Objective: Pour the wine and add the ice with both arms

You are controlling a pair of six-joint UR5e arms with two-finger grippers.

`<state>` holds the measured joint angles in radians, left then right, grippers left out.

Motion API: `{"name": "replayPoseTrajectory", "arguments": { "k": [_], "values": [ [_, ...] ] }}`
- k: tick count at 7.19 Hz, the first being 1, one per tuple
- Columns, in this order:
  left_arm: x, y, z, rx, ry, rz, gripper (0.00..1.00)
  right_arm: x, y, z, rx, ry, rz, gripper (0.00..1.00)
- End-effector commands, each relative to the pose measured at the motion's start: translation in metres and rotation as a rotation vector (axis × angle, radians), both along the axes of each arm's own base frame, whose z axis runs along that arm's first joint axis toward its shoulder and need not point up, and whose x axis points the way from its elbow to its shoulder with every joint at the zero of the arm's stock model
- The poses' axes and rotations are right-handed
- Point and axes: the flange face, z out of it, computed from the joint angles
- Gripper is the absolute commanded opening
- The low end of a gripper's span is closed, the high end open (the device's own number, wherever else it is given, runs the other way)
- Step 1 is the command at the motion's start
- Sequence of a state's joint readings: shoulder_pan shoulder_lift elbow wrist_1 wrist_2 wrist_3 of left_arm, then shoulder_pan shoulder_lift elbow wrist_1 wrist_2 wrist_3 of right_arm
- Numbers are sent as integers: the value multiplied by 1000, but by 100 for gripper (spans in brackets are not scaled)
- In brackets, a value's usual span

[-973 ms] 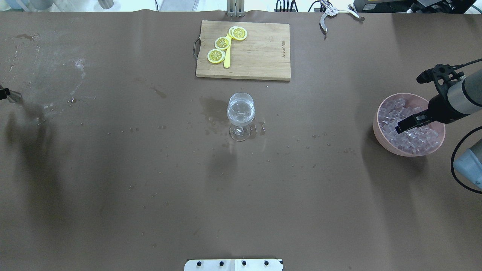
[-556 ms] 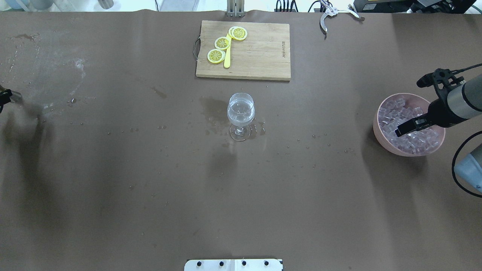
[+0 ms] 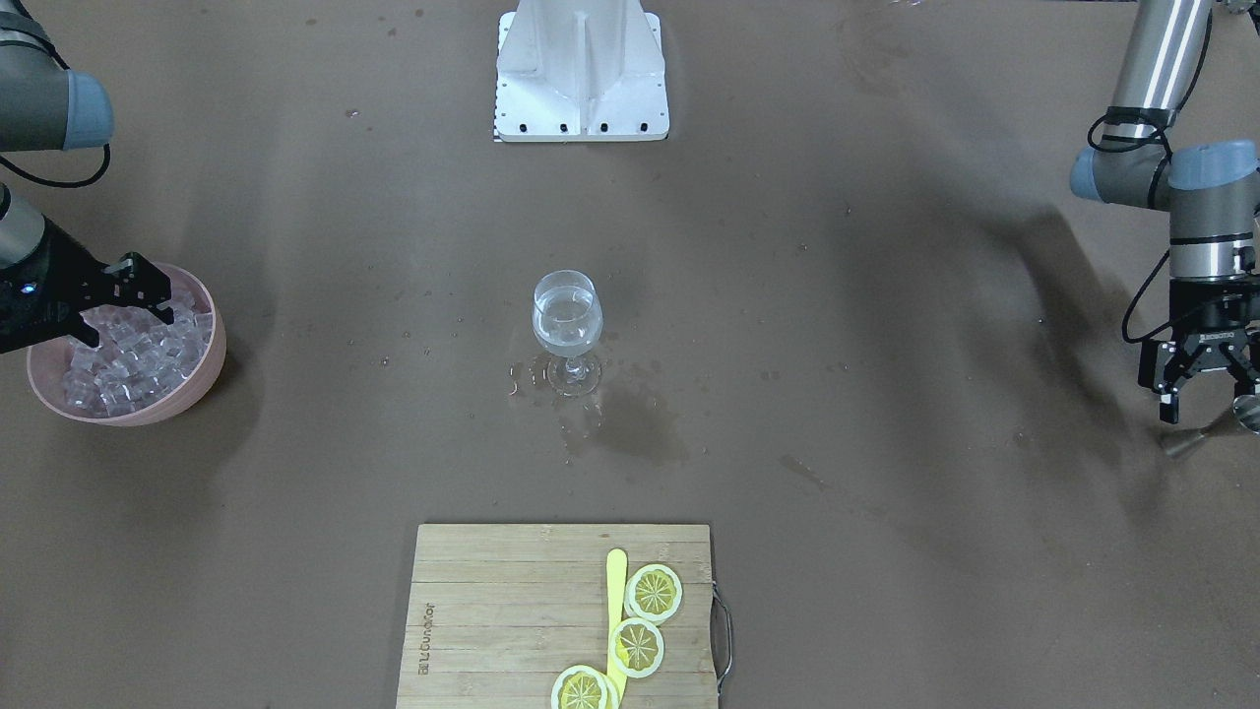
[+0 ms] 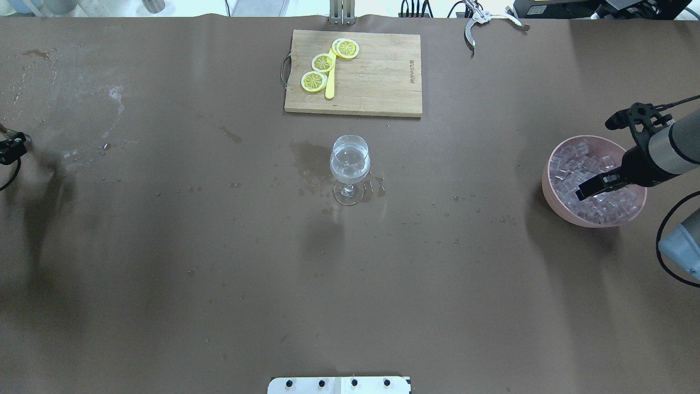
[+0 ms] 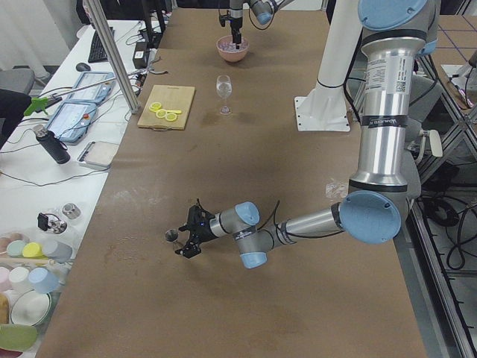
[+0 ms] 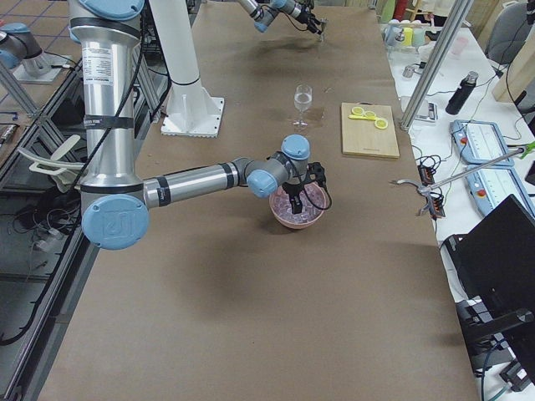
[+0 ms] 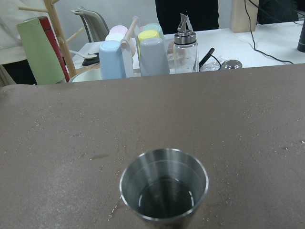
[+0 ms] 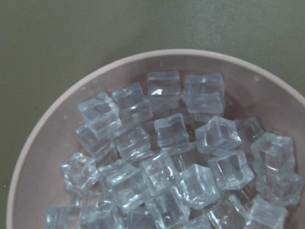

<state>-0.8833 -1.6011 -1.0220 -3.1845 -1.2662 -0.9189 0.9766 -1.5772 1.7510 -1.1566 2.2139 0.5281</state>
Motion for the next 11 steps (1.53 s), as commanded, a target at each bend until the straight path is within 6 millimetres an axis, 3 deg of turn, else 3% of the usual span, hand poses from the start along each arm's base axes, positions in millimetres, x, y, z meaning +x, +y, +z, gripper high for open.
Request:
{"name": "replayPoseTrajectory", "arguments": {
  "k": [1, 4, 5, 7, 11],
  "values": [
    [8, 2, 4, 17, -2, -2, 89, -1, 0, 3, -7, 3, 2, 85],
    [9, 3, 3, 21, 3, 14, 80, -1, -1, -5, -5, -12, 2, 70],
    [7, 4, 5, 18, 1, 14, 77, -1, -1, -10, 0, -21, 1, 70],
    [6, 6, 14, 7, -9, 13, 76, 3, 7, -40, -1, -85, -24, 71],
    [6, 3, 13, 13, -4, 8, 70, -4, -1, -27, -15, -61, -17, 73]
  ]
}}
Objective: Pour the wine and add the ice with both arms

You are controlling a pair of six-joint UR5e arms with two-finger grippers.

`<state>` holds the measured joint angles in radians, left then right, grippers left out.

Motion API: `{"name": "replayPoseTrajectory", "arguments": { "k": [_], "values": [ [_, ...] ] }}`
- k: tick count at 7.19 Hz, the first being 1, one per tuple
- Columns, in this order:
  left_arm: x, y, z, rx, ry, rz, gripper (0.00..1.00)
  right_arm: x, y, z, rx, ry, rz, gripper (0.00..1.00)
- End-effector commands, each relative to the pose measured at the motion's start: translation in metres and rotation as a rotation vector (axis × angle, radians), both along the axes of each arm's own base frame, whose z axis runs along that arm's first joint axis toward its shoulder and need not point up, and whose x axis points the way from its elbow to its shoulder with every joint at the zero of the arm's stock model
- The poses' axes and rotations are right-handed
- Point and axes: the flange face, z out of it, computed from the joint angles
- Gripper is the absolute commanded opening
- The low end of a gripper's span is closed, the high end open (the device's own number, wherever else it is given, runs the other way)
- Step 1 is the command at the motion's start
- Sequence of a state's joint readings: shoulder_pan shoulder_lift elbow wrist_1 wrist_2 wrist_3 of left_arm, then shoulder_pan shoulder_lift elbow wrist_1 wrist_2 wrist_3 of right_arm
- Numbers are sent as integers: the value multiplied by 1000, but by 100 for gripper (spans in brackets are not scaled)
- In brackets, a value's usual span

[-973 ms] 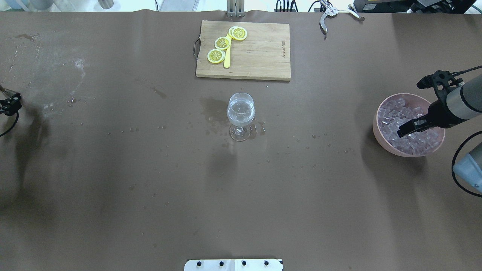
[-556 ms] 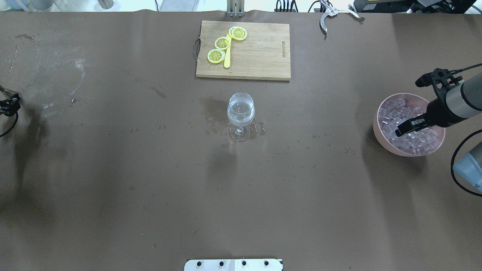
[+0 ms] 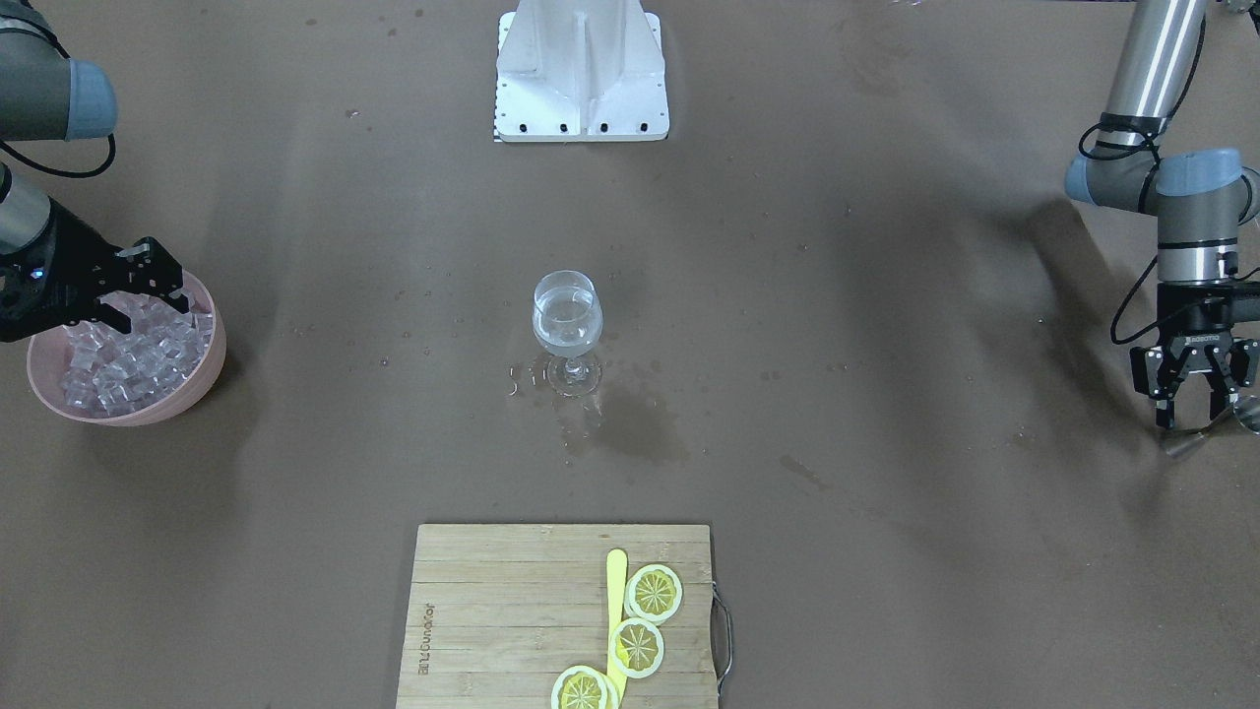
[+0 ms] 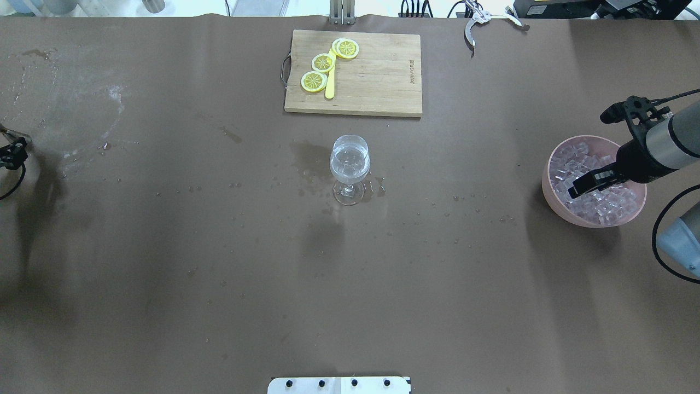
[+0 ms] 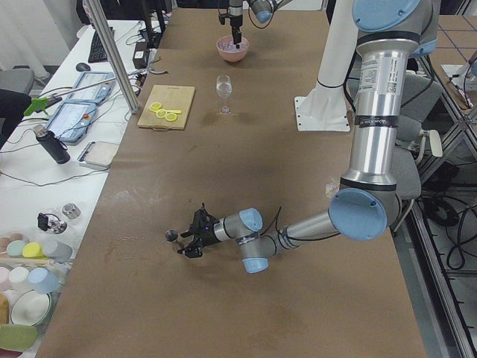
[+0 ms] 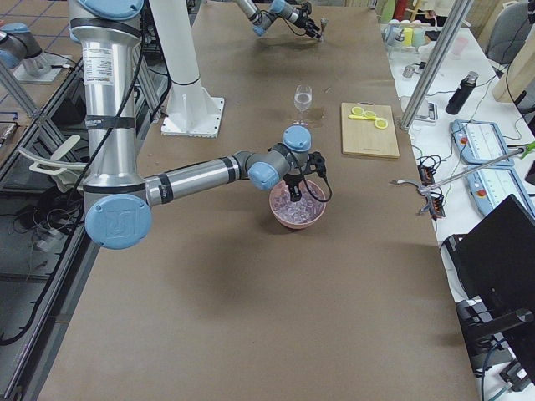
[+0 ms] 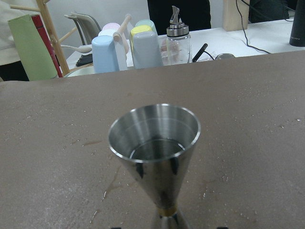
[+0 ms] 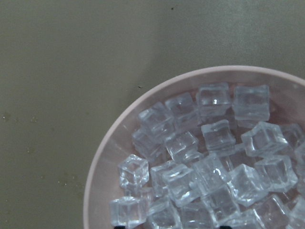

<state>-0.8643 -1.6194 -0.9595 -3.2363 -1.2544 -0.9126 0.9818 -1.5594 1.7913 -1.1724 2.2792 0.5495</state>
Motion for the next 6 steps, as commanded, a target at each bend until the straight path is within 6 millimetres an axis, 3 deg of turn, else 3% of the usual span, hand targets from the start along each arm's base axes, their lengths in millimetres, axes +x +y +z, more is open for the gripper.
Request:
{"name": "replayPoseTrajectory", "arguments": {
  "k": [1, 6],
  "values": [
    [-3, -3, -1, 3, 2, -10, 70, -4, -5, 5, -4, 10, 3, 73],
    [-10, -18, -10, 21, 7, -53, 66, -11, -4, 6, -9, 16, -1, 73]
  ]
}}
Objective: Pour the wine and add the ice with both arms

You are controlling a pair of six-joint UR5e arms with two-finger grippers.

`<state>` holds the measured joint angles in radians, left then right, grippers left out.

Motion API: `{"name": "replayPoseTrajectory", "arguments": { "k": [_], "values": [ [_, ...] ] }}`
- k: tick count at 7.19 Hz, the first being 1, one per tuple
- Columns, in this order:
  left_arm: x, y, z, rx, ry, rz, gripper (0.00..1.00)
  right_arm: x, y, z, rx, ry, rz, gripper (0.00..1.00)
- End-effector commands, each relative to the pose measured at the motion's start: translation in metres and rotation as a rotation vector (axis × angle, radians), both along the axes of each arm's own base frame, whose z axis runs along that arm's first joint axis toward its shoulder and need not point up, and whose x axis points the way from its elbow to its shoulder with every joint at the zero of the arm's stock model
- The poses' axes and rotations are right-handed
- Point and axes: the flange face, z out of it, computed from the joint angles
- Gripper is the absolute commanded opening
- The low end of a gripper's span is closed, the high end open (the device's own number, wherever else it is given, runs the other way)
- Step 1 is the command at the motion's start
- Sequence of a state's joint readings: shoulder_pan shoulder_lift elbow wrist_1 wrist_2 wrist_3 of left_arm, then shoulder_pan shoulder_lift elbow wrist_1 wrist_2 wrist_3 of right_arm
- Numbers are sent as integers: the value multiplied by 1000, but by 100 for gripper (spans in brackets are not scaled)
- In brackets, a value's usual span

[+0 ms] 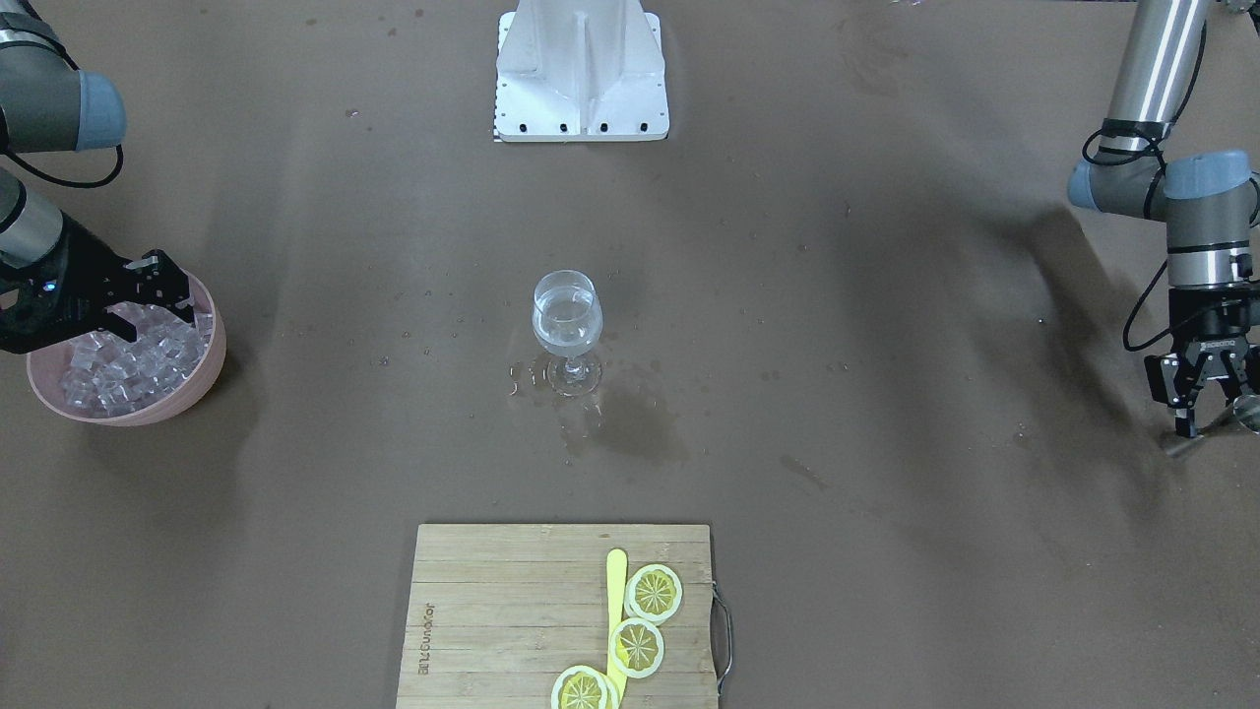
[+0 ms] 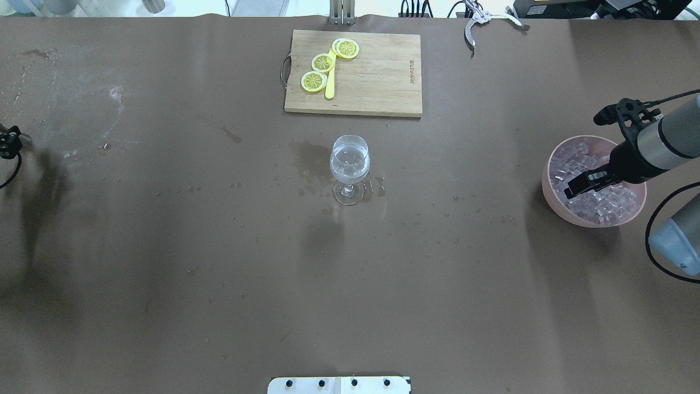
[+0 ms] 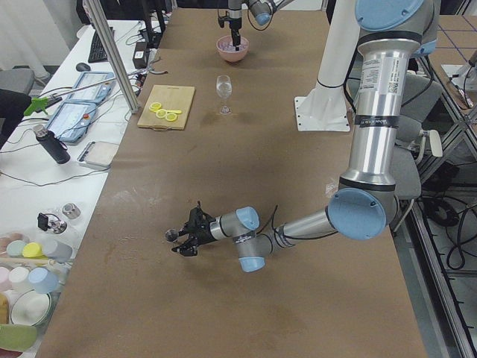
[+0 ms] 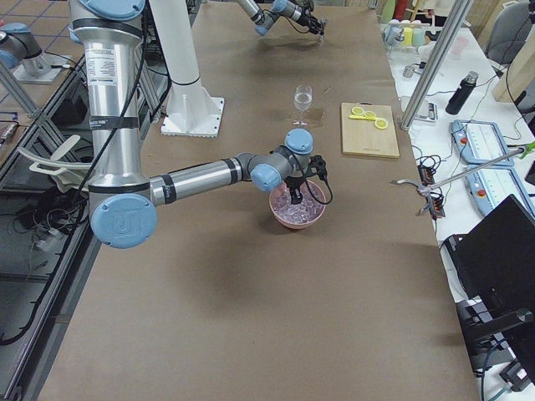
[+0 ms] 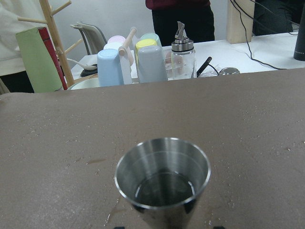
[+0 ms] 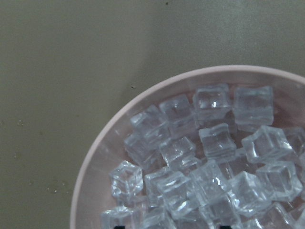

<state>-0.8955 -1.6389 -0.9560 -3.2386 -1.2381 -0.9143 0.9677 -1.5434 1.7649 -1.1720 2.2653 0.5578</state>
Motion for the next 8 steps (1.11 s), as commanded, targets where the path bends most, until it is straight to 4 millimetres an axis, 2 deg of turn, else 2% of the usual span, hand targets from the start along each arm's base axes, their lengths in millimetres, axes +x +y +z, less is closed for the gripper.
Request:
{"name": "replayPoseTrajectory", "arguments": {
  "k": [1, 3, 5, 8],
  "values": [
    [1, -6, 3, -5, -6, -8, 63, 0, 0, 1, -1, 3, 1, 73],
    [3, -12, 4, -9, -9, -12, 58, -1, 4, 2, -7, 1, -2, 73],
    [5, -16, 2, -7, -5, -15, 49, 2, 7, 5, -13, 4, 2, 73],
    [6, -17, 1, -6, -3, -15, 32, -2, 9, 9, -16, 7, -7, 73]
  ]
}}
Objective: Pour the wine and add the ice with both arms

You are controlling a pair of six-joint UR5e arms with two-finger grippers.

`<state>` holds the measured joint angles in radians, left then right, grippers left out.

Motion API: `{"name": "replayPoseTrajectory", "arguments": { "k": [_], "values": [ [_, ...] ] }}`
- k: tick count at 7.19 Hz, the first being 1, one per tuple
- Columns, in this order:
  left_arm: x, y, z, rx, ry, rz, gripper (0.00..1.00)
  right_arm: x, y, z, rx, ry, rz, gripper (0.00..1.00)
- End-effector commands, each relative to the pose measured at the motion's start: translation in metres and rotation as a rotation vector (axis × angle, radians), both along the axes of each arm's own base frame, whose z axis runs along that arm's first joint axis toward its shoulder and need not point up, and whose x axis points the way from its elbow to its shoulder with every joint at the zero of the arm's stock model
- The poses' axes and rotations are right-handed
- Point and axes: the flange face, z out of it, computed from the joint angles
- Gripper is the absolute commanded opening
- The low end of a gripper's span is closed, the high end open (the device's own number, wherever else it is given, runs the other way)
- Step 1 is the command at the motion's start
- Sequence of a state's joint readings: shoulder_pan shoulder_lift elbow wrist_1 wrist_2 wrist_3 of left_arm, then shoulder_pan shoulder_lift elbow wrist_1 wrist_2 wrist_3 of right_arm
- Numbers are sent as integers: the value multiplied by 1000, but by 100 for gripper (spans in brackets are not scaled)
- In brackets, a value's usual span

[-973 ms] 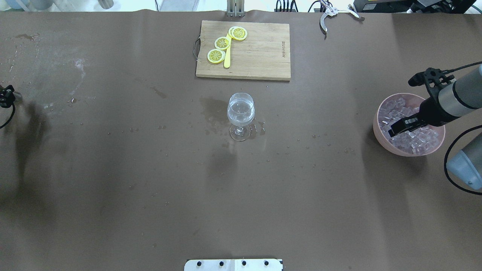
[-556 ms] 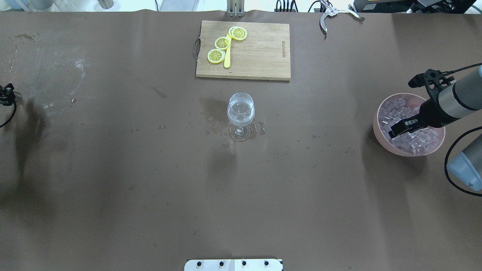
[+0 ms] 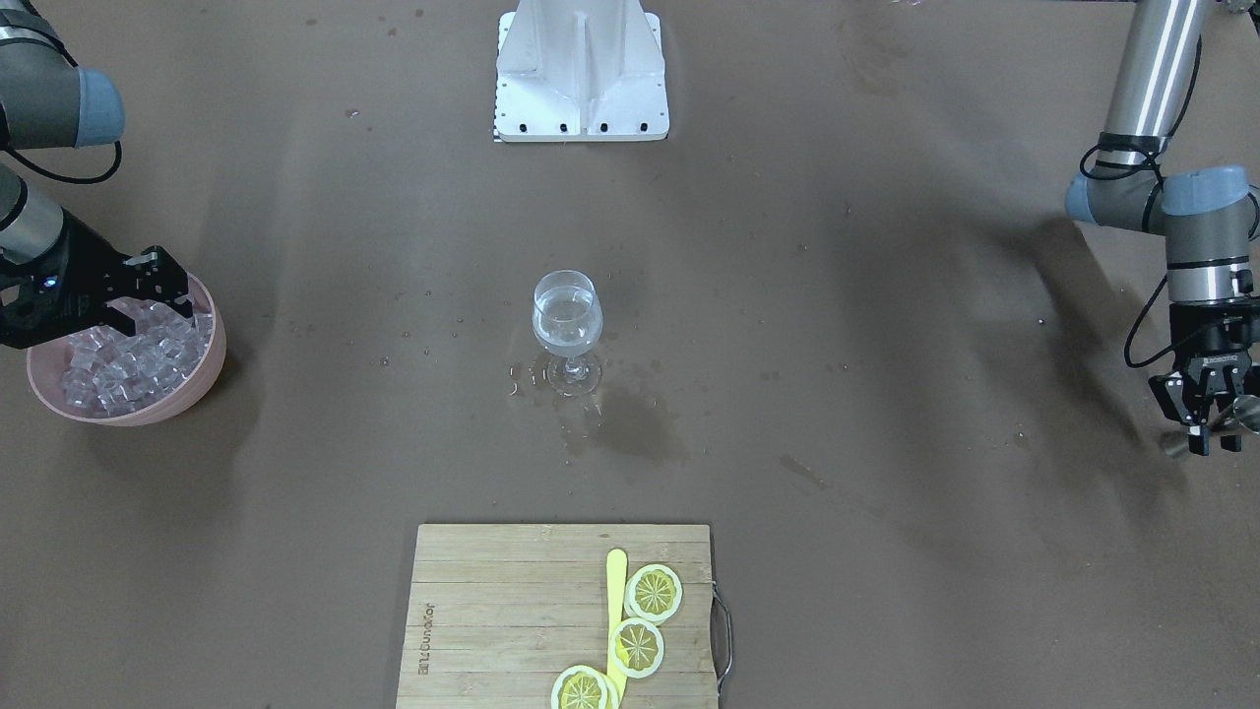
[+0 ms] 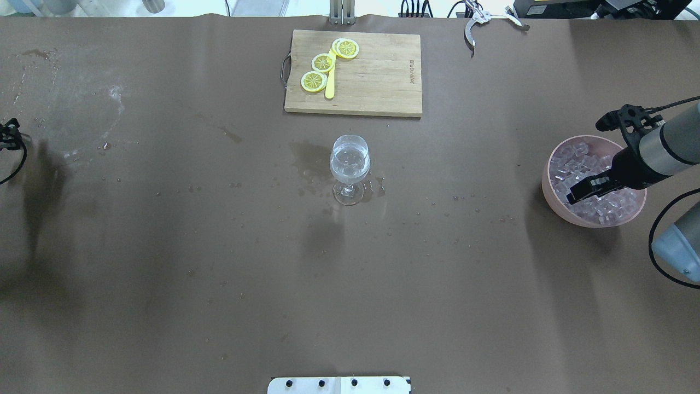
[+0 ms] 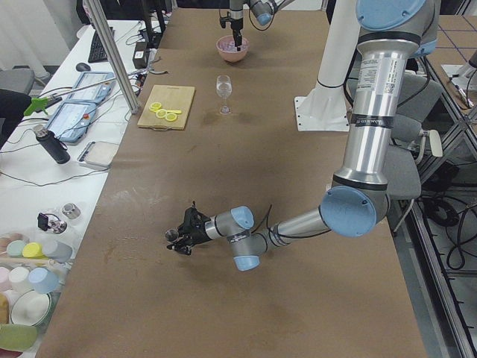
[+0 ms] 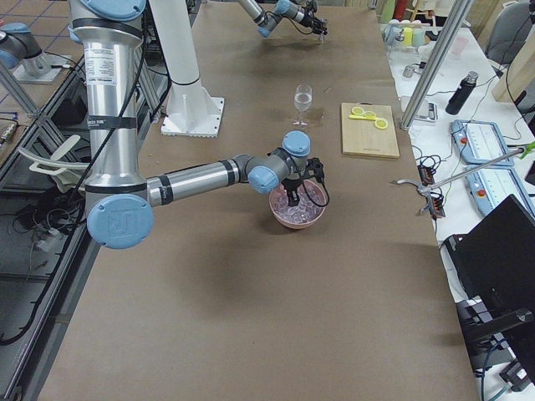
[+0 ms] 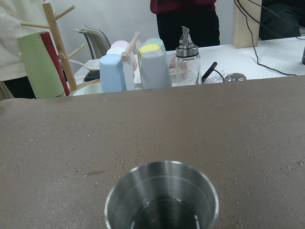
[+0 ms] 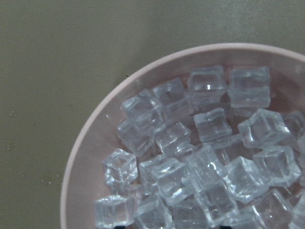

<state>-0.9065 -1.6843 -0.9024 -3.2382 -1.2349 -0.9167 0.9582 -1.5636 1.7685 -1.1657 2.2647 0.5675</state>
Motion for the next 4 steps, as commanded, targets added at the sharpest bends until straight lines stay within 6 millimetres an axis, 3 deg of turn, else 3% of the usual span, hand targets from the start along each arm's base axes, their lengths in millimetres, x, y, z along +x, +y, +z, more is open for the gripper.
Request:
{"name": "replayPoseTrajectory", "arguments": {
  "k": [1, 2, 4],
  "values": [
    [1, -1, -1, 2, 3, -1, 25, -5, 1, 1, 0, 2, -9, 73],
    [0, -3, -2, 3, 4, -4, 18, -5, 1, 1, 0, 2, -9, 73],
    [-4, -6, -5, 7, 9, -12, 7, -6, 1, 0, -1, 1, -10, 54]
  ]
}}
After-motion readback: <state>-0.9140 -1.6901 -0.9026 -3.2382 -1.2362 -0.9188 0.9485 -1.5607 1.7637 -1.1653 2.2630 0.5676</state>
